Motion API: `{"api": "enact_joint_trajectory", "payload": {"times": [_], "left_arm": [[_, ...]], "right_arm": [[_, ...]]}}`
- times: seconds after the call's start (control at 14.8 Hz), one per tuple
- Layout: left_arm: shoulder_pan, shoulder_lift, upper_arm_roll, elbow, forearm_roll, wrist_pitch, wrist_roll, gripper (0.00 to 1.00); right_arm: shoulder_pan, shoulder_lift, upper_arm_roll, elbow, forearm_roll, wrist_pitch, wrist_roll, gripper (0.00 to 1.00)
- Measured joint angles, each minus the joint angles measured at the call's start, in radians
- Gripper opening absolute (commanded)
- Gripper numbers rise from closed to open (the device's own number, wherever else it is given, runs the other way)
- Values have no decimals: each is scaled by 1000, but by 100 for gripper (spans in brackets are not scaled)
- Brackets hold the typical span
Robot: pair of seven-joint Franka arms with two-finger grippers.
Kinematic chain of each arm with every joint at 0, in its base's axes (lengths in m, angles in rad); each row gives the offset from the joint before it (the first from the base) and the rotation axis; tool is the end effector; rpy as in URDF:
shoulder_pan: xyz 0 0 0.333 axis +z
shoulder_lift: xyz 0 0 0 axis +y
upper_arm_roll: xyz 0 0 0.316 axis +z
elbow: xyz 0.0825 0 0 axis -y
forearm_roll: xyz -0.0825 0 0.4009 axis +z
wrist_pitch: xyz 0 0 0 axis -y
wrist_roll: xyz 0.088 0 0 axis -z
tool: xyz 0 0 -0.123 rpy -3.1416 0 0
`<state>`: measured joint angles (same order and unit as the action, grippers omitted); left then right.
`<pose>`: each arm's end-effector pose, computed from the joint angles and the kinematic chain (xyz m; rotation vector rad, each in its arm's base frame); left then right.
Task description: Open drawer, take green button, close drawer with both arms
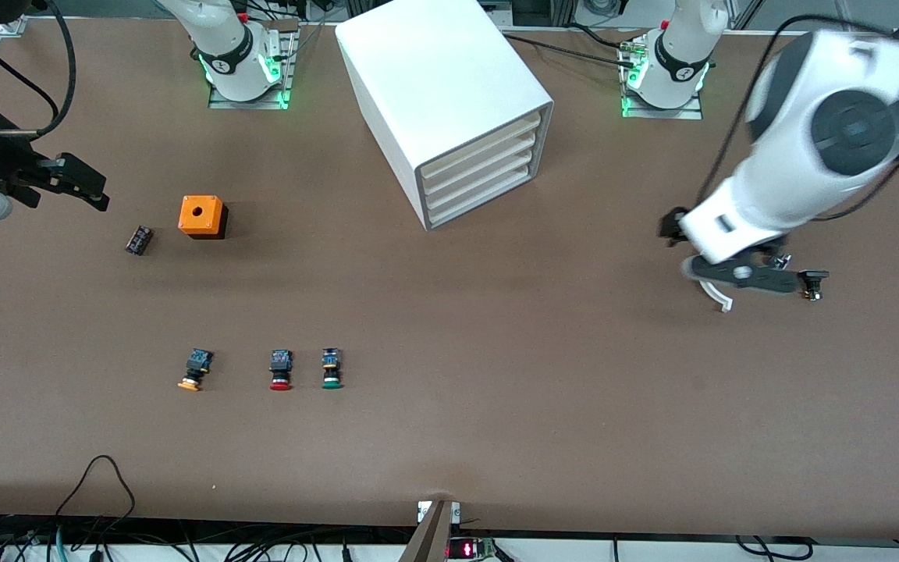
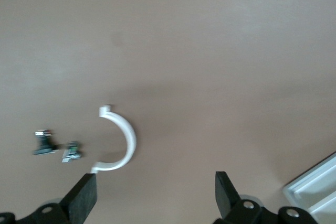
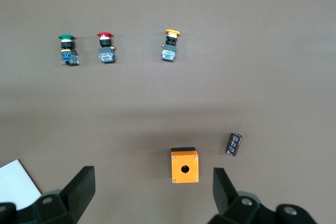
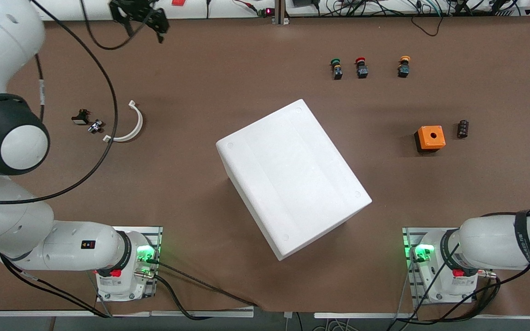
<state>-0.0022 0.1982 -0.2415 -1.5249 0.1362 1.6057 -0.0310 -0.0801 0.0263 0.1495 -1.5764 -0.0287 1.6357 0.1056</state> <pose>0.6122 -0.1235 0.5185 -3.0163 0.3379 0.1494 0.5849 0.0362 0.5966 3.1189 -0.0545 0.0551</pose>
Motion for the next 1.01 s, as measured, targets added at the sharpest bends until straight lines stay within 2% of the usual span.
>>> {"api": "enact_joint_trajectory", "payload": {"times": [0.2,0.47,0.68,1.01], "left_arm": [[10,-115,69,-33,0,-11,129,100],[61,-246,106,-128,-54,-15,171,100],[61,-258,146,-175,-116,-3,172,100],[51,-257,148,-190,-120,9,143,100]], "right_arm": [[1,2,4,20,0,-1,0,99],[2,8,5,24,1,-2,0,99],[2,8,7,24,1,-2,0,99],[2,8,7,24,1,-3,0,99]]}}
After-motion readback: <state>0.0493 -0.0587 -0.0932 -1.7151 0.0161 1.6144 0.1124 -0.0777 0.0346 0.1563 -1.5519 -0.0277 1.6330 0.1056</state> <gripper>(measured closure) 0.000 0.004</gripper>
